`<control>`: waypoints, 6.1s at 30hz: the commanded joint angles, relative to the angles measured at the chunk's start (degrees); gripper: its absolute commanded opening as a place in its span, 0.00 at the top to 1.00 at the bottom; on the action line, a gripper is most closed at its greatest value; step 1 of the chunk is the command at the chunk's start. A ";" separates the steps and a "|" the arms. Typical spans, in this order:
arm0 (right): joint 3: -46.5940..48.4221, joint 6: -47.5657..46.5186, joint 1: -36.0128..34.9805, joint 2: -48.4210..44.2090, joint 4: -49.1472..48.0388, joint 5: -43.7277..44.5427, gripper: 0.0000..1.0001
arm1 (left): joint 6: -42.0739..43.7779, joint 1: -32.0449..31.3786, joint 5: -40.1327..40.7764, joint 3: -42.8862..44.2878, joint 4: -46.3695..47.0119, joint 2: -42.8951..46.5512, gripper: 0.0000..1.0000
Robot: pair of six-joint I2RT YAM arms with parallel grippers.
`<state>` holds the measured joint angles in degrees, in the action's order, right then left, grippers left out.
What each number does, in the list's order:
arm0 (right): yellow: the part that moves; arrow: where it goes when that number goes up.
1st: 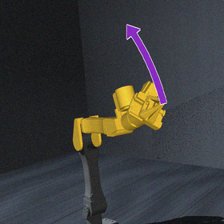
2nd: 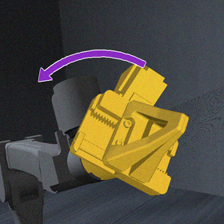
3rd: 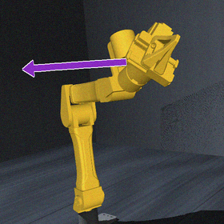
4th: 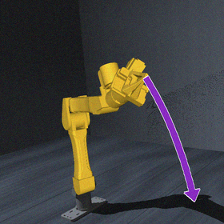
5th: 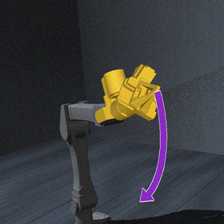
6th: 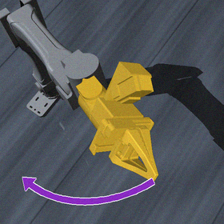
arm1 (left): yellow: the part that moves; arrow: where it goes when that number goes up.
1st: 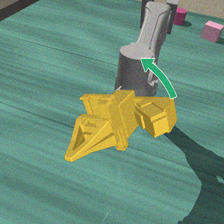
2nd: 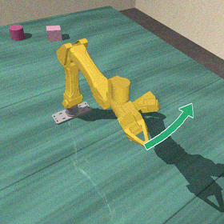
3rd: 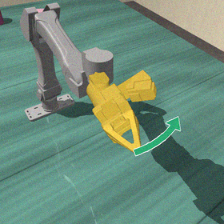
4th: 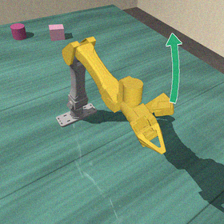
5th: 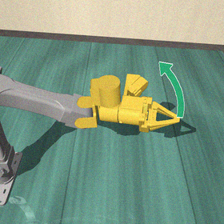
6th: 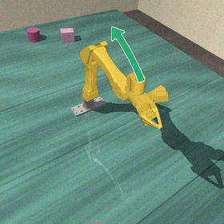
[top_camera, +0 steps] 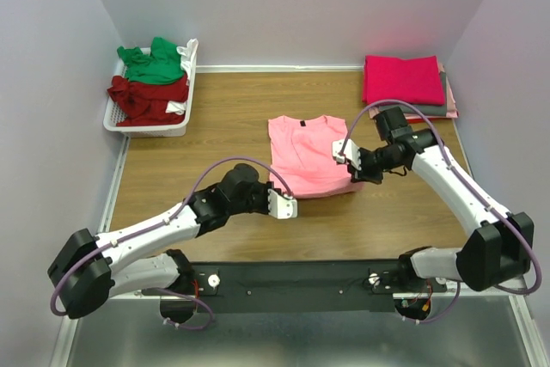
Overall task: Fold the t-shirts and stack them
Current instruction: Fold the tshirt, then neatly place the folded tshirt to the corner
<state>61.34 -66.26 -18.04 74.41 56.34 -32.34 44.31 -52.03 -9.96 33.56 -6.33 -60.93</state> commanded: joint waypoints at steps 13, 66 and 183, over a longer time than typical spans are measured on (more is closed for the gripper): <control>13.45 6.49 -0.06 10.40 -6.59 4.48 1.00 | 9.56 11.86 -4.81 9.85 5.71 -7.54 1.00; 11.23 3.15 -0.15 5.56 -2.90 -2.82 1.00 | -0.55 2.27 -3.93 -2.27 6.06 7.32 1.00; 10.64 66.96 5.30 39.06 -39.02 -0.88 0.07 | -39.74 27.33 17.16 4.14 9.84 17.77 0.05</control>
<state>72.75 1.43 -12.91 112.20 16.36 -31.22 5.06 -24.49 8.56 38.09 2.09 -43.18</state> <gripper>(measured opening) 0.923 0.953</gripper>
